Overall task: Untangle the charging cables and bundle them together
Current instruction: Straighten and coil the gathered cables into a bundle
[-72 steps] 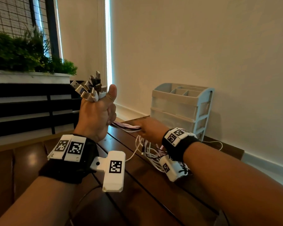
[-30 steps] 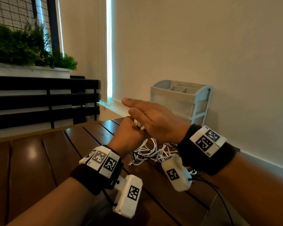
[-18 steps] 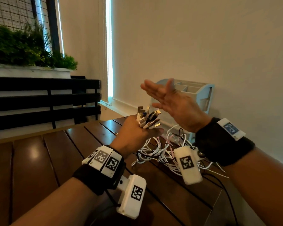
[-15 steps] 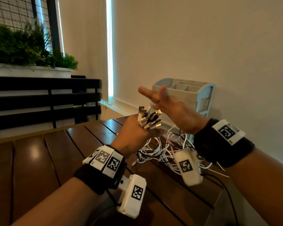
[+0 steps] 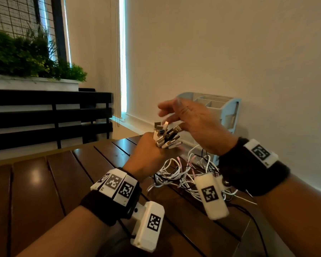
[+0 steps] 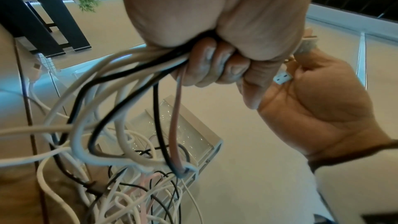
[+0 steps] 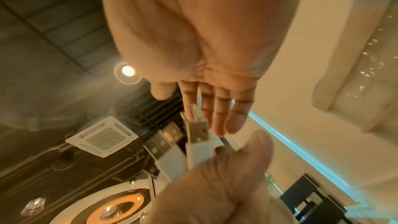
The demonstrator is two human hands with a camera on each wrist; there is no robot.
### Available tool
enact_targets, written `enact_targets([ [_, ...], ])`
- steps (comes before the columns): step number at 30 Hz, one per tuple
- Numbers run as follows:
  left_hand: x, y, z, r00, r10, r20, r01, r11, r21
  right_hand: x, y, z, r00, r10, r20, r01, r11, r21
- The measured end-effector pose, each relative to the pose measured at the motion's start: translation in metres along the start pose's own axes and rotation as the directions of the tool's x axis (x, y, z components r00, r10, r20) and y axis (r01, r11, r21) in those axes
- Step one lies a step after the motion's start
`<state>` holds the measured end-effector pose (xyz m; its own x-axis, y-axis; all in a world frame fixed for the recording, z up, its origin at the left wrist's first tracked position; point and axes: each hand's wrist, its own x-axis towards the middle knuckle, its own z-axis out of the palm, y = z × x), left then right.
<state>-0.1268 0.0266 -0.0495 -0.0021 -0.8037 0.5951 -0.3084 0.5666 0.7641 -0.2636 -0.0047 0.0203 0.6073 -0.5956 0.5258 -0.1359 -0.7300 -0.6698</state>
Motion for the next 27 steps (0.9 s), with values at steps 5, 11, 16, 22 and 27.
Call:
enact_targets([
  [5,0.001,-0.008,-0.002,0.995,-0.056,-0.084,0.055,0.998,-0.017,-0.008,-0.016,-0.009,0.996,-0.083,-0.038,0.059,0.902,-0.427],
  [11,0.002,-0.011,0.000,0.996,-0.045,-0.081,0.049,0.998,0.042,-0.006,-0.031,-0.005,0.995,0.096,-0.012,-0.084,0.807,-0.584],
  [16,0.002,-0.014,0.003,0.998,-0.035,-0.058,0.040,0.995,0.096,-0.001,-0.036,-0.001,0.974,0.227,0.016,-0.177,0.798,-0.576],
  [22,0.001,-0.012,0.003,0.999,-0.022,-0.032,0.024,0.996,0.087,0.001,-0.031,0.000,0.978,0.206,0.024,-0.162,0.831,-0.531],
  [27,0.001,-0.006,0.002,1.000,0.002,-0.006,-0.002,1.000,-0.009,-0.004,-0.025,-0.002,0.996,0.081,-0.031,-0.086,0.867,-0.490],
])
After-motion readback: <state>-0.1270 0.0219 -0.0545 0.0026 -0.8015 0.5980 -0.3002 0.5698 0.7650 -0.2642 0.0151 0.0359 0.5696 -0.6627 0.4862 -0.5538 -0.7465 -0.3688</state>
